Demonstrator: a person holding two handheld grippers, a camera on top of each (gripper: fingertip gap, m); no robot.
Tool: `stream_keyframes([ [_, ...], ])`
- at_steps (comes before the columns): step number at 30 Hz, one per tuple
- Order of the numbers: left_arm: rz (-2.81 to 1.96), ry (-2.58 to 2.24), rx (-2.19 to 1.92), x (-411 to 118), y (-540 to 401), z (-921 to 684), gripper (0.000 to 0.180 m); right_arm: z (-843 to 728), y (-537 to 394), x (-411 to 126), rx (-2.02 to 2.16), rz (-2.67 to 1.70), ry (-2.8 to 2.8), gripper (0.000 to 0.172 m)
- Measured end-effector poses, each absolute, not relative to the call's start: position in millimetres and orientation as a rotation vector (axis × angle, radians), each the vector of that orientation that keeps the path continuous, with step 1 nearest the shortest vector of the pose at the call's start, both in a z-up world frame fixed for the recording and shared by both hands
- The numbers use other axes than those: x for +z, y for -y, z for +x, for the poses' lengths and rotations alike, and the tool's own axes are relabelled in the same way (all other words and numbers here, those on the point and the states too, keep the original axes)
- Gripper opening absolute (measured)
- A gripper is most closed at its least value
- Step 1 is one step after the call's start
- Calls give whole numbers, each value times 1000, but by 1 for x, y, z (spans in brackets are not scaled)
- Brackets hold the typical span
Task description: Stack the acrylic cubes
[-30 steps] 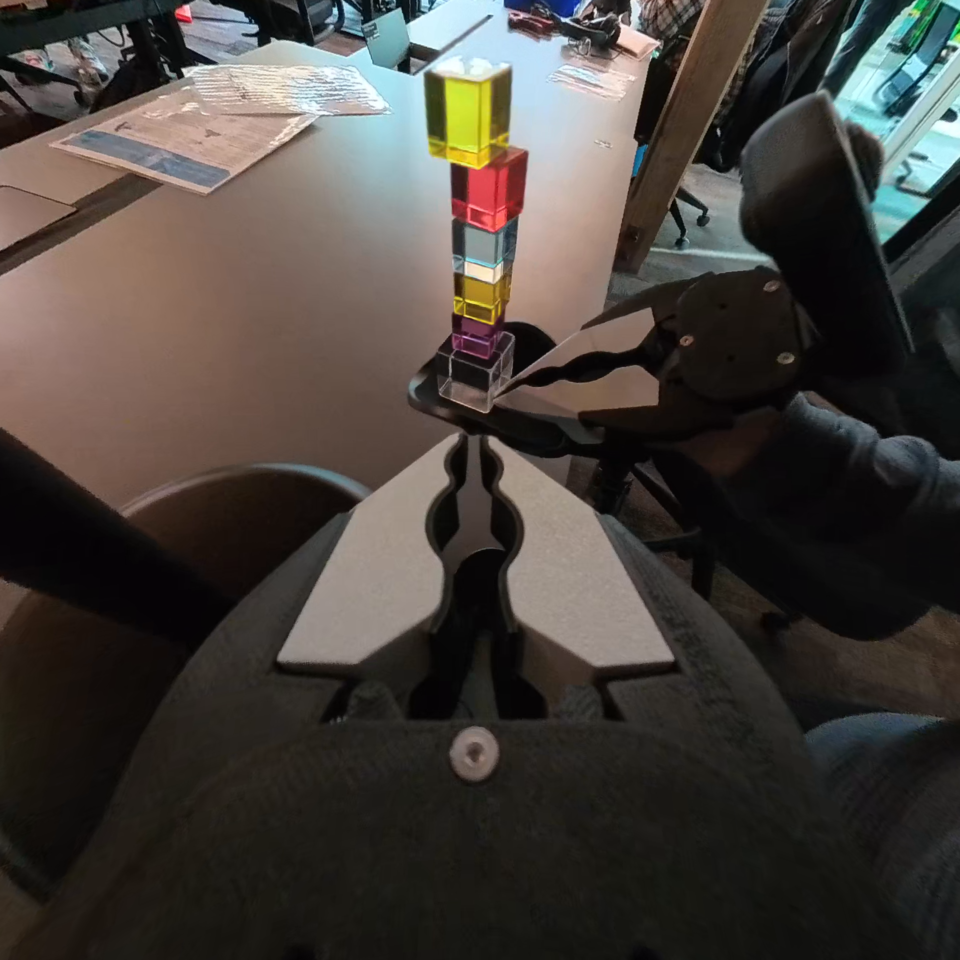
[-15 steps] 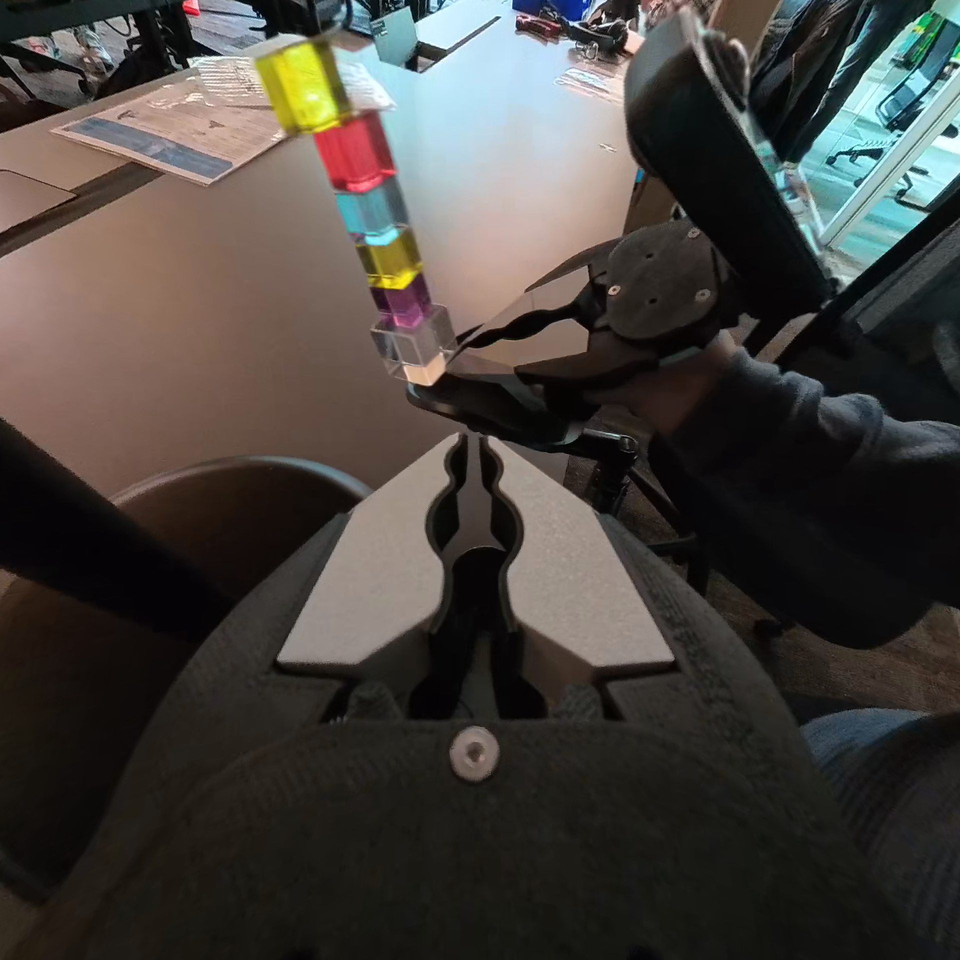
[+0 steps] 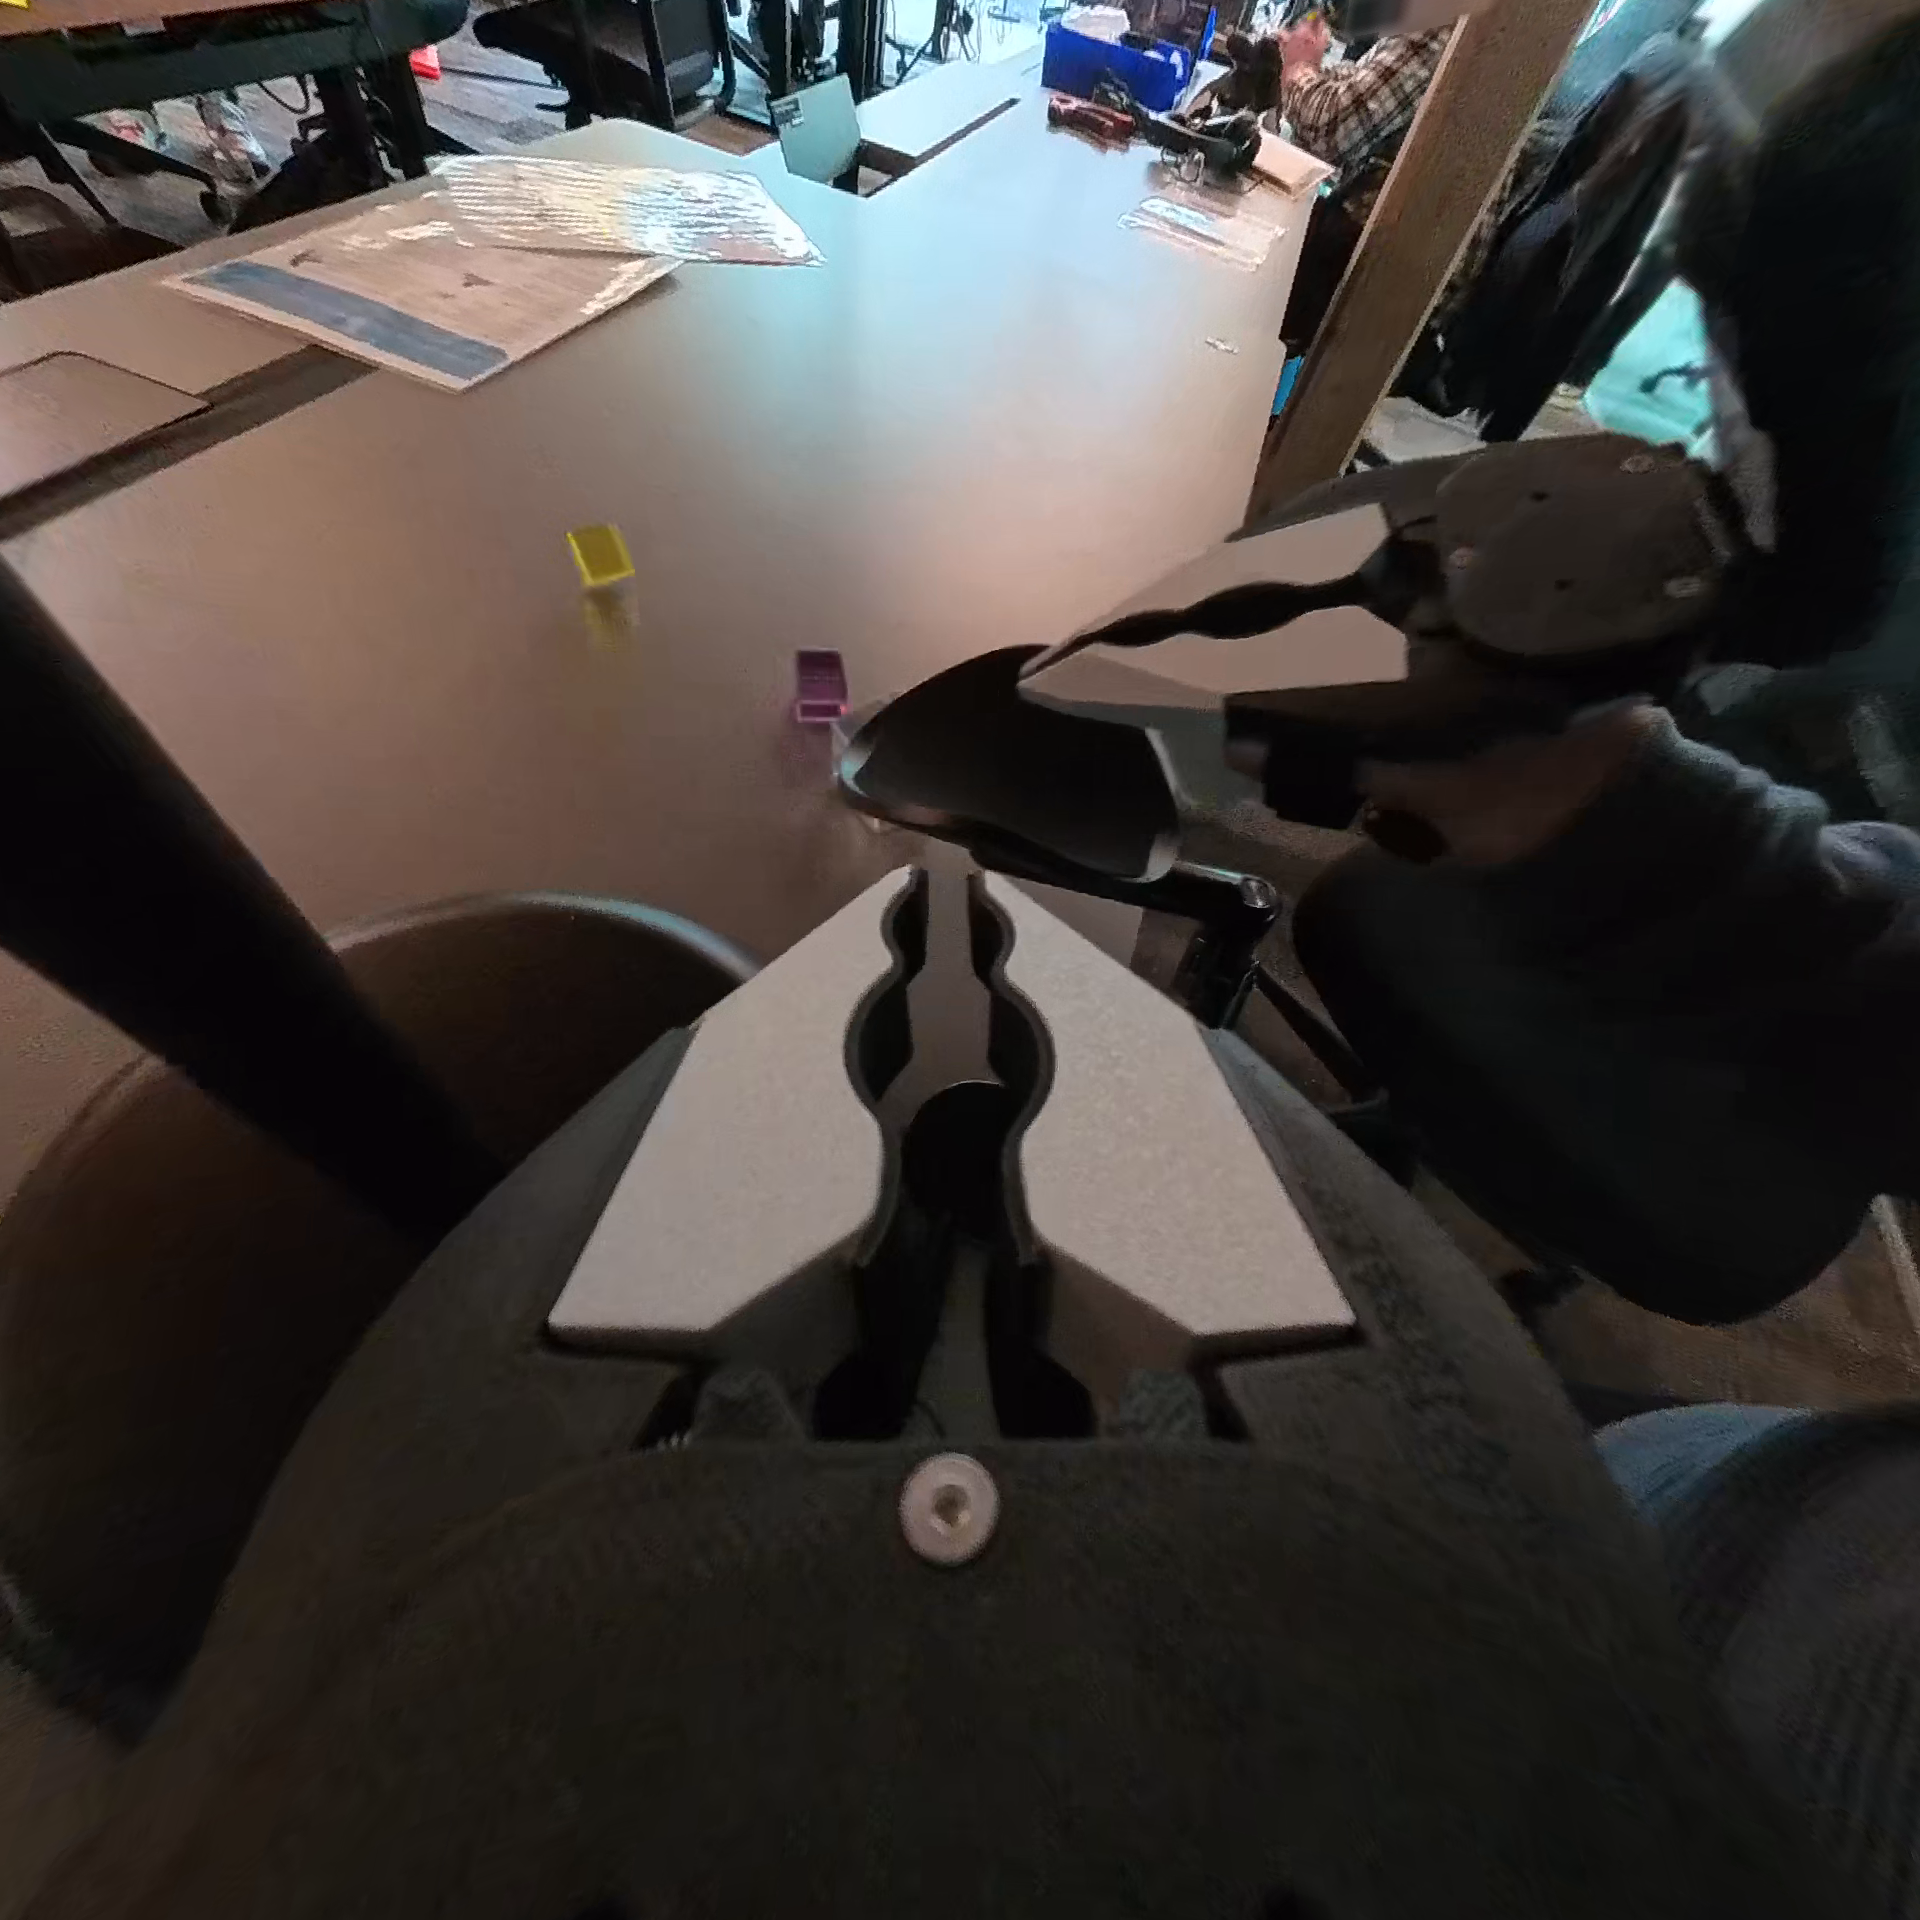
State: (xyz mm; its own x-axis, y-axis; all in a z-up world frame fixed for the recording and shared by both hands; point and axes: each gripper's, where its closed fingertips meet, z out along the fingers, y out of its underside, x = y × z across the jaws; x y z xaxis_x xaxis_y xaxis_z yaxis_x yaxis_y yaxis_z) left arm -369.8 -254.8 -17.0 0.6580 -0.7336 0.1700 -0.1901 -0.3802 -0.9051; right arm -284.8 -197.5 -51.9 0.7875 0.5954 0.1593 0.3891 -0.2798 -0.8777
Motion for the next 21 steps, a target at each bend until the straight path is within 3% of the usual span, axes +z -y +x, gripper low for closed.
stream_keyframes([
  [10, -1844, -730, -716, -7, 261, -376, 14, -244, 210, -26, 191, -1789, 633, 0],
  [18, -1831, -700, -704, -10, 264, -384, 20, -193, 188, -54, 242, -1867, 531, 0],
  [21, -1837, -698, -709, -12, 262, -383, 23, -191, 174, -80, 309, -1925, 661, 19],
])
